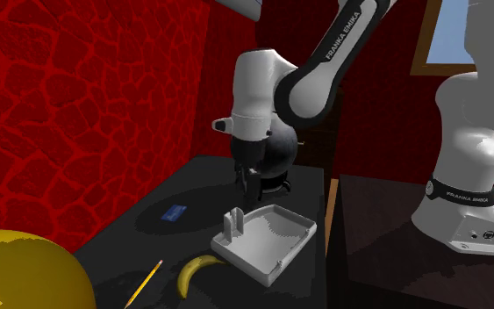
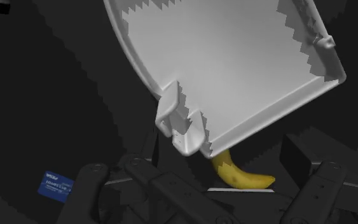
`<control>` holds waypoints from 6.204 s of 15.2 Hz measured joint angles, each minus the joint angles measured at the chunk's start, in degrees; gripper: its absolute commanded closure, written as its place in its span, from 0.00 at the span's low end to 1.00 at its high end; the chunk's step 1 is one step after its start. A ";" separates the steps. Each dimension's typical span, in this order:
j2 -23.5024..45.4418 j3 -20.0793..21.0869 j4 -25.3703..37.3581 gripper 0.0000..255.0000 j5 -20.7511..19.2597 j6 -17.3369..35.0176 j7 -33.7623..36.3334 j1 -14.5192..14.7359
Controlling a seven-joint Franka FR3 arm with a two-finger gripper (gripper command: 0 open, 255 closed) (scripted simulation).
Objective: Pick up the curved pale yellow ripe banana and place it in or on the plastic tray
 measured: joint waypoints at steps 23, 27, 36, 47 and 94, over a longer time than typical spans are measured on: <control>28.03 -0.34 20.00 0.00 -4.42 11.39 0.43 5.26; 28.03 -0.34 20.04 1.00 -4.42 11.42 0.43 5.27; 27.63 -0.31 19.77 1.00 -4.39 11.22 0.40 5.20; 20.46 0.45 17.82 1.00 -3.86 6.04 0.29 4.64; -9.32 -0.93 -15.84 1.00 8.11 9.25 -18.61 -2.87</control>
